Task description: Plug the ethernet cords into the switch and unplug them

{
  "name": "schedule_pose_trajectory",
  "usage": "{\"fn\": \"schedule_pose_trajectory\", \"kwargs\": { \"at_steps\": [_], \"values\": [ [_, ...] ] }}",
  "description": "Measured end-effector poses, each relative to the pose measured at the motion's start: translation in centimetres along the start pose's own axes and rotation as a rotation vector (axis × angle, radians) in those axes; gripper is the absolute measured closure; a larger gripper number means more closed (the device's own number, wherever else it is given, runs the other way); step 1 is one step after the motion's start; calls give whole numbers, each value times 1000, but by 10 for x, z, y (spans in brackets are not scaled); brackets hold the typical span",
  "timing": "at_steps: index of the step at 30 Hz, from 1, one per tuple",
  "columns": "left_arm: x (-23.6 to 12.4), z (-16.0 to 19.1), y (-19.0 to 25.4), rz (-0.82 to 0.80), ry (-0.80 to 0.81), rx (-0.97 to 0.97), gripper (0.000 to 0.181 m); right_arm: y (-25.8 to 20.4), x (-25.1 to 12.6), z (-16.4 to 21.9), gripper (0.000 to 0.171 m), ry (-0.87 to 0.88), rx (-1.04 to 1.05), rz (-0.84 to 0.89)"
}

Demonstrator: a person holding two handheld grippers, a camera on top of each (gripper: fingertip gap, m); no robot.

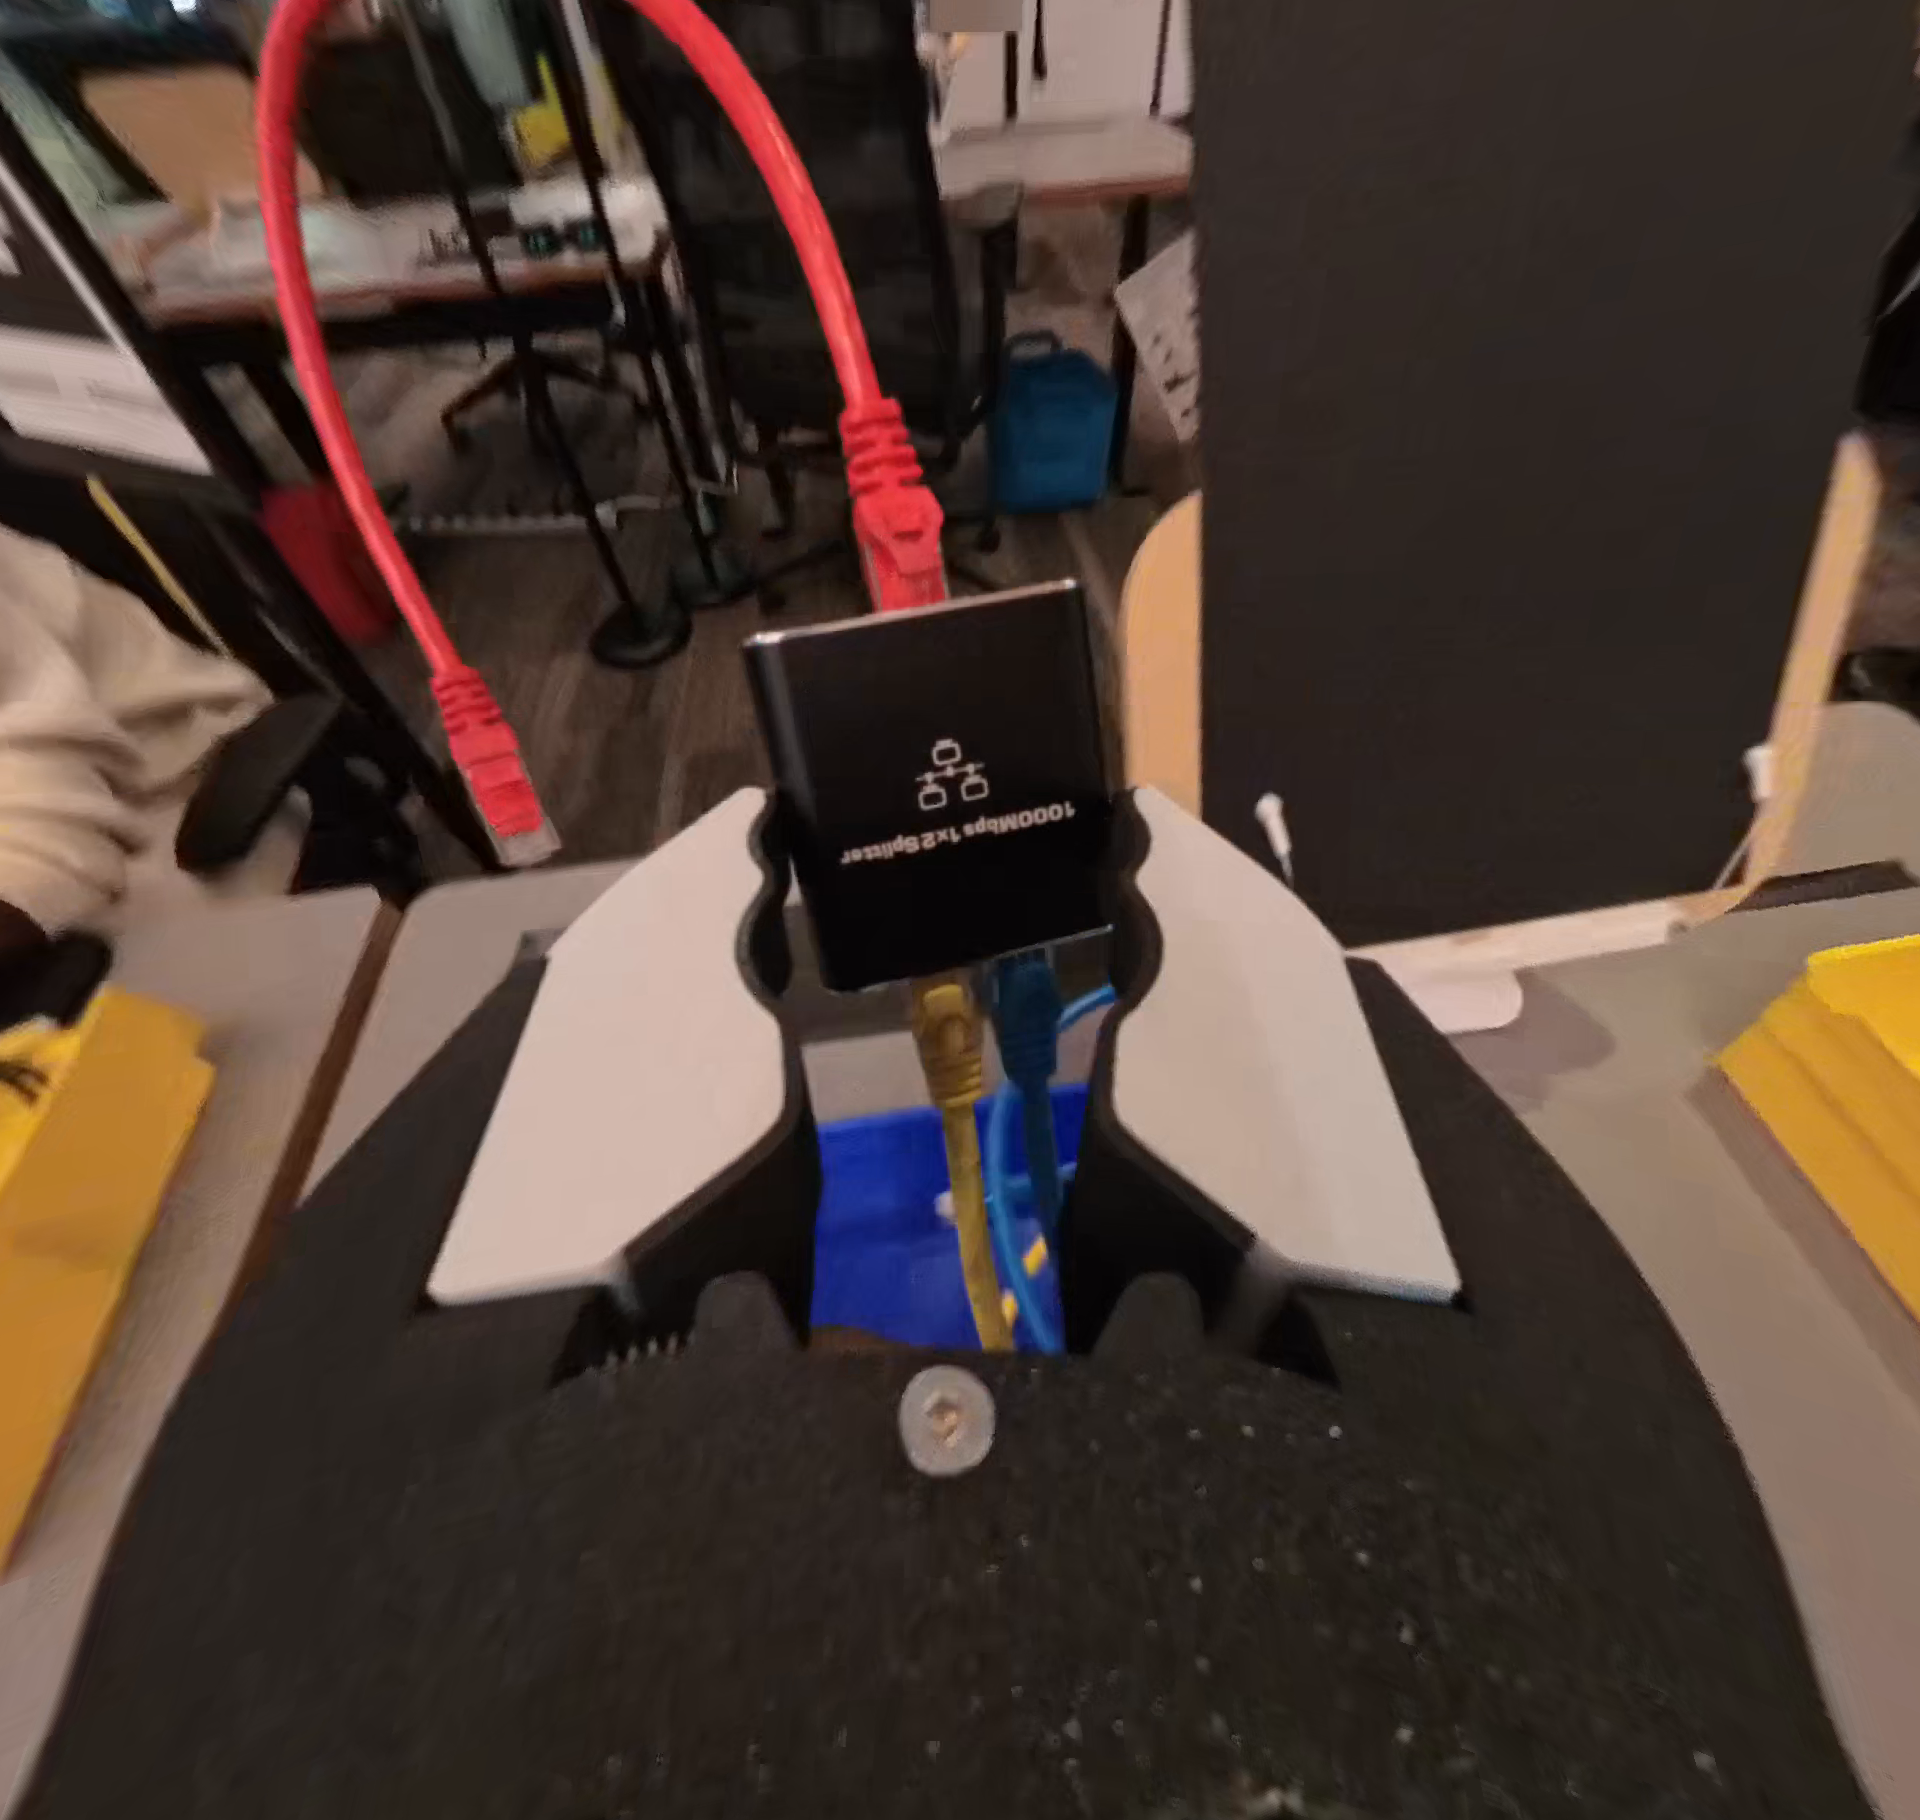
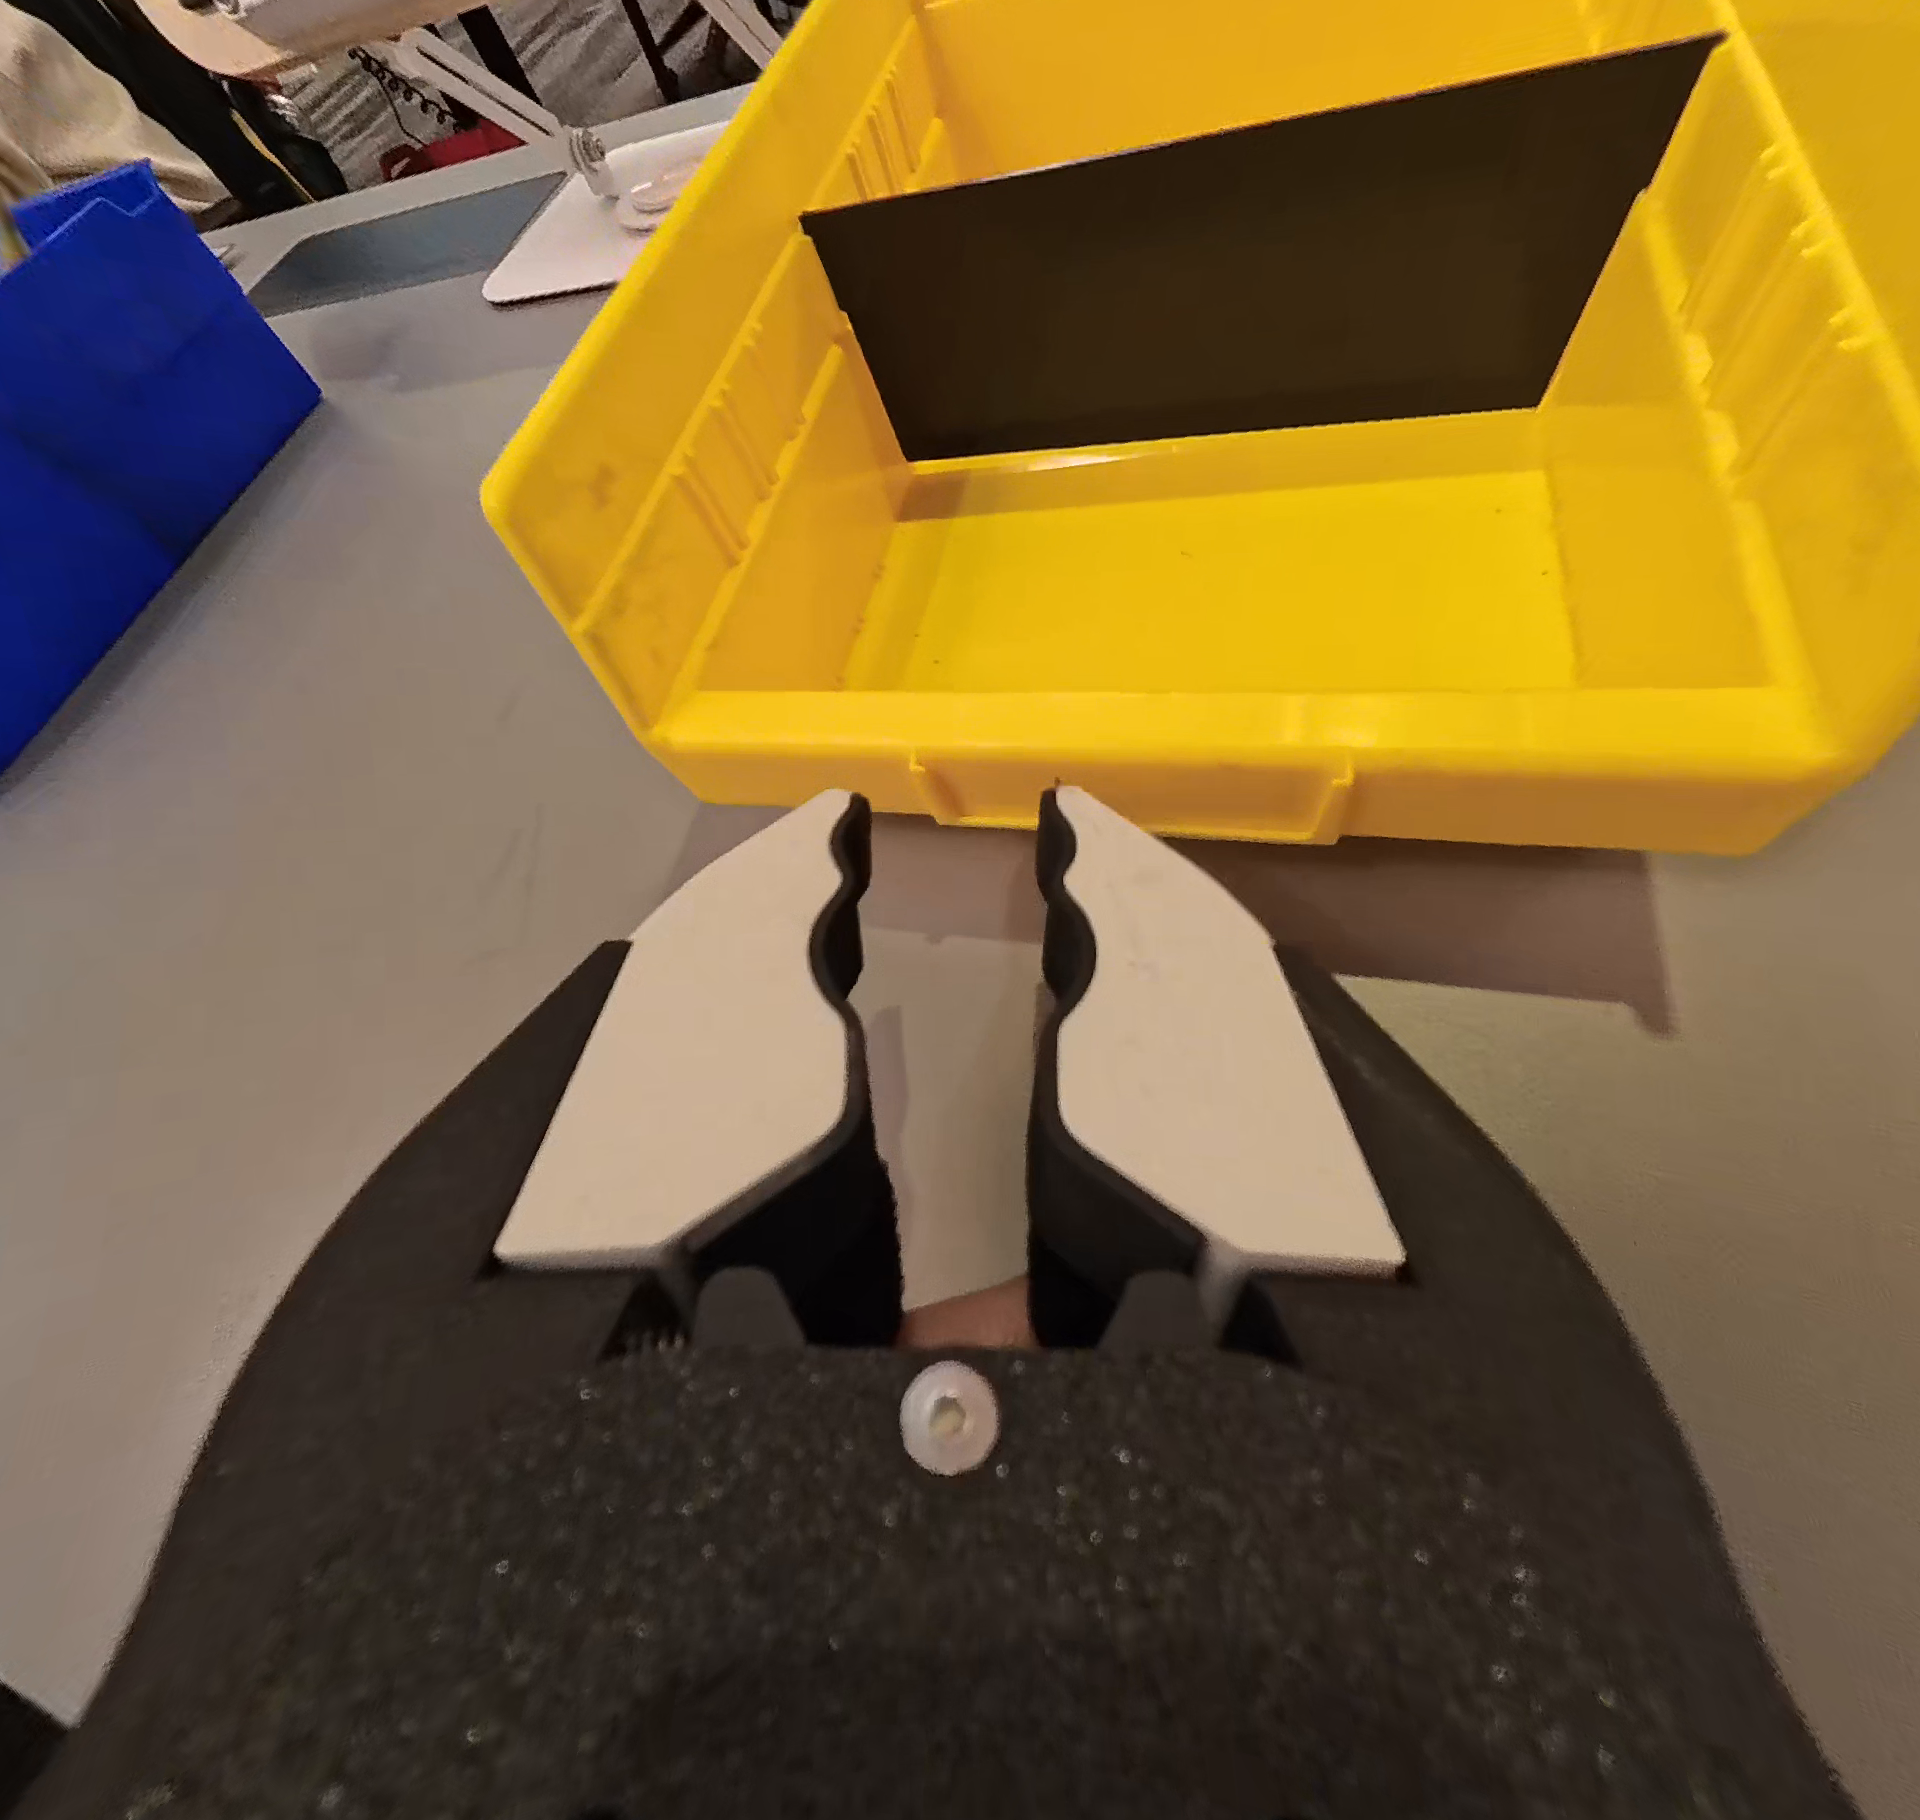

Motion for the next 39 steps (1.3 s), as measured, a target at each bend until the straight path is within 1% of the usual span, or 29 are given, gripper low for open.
{"fn": "schedule_pose_trajectory", "kwargs": {
  "at_steps": [2, 4, 6, 7, 8, 10, 12, 14, 18, 19, 20, 23, 25, 26, 28, 30, 32, 35, 37, 39],
  "values": [
    [-28, -65, 23, 75, 116, 71, 122, 0, 0, 0, 141, 2, -4, 4],
    [-59, -116, 55, 165, 203, 178, 122, 0, 0, -1, 141, 6, -3, 4],
    [-83, -142, 89, 239, 250, 309, 122, 1, -2, -2, 141, 15, -4, 9],
    [-90, -145, 104, 269, 256, 366, 122, 2, -3, -3, 142, 21, -3, 10],
    [-93, -141, 121, 314, 253, 420, 122, 3, -4, -4, 141, 27, 0, 10],
    [-91, -117, 153, 417, 226, 503, 122, 3, -6, -7, 141, 47, 11, 3],
    [-76, -74, 177, 489, 147, 575, 122, 3, -9, -11, 141, 77, 19, -9],
    [-54, -18, 196, 564, 44, 635, 122, 1, -12, -17, 141, 114, 17, -27],
    [-24, 97, 228, 823, -143, 752, 123, -10, -22, -32, 141, 203, -19, -88],
    [-21, 123, 234, 884, -199, 780, 123, -18, -25, -36, 140, 222, -31, -130],
    [-20, 145, 239, 941, -249, 818, 123, -31, -29, -40, 140, 241, -40, -207],
    [-26, 199, 253, 1075, -358, 967, 123, -85, -49, -62, 140, 316, -55, -512],
    [-34, 221, 261, 1145, -395, 1042, 123, -118, -51, -76, 140, 336, -75, -614],
    [-39, 228, 267, 1179, -405, 1062, 123, -136, -48, -80, 137, 312, -106, -664],
    [-51, 236, 278, 1246, -422, 1085, 123, -166, -30, -82, 119, 237, -195, -701],
    [-63, 243, 287, 1312, -450, 1104, 123, -179, -5, -83, 115, 200, -276, -685],
    [-76, 248, 291, 1393, -510, 1105, 123, -189, 11, -86, 102, 181, -304, -717],
    [-91, 257, 293, 1508, -618, 1080, 123, -203, 19, -90, 95, 243, -391, -769],
    [-97, 264, 295, 1569, -696, 1064, 123, -210, 25, -81, 91, 209, -460, -782],
    [-100, 270, 297, 1606, -740, 1058, 123, -216, 31, -73, 93, 192, -516, -777]
  ]
}}
Point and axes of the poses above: each gripper's, where its closed fingertips meet, x out along the fingers, z out of its underside, y = z × x across the jaws, the point moved 2 cm from there along -x, back along the fingers, and after that the axes turned 4 degrees about -x, right-handed, at the moved point
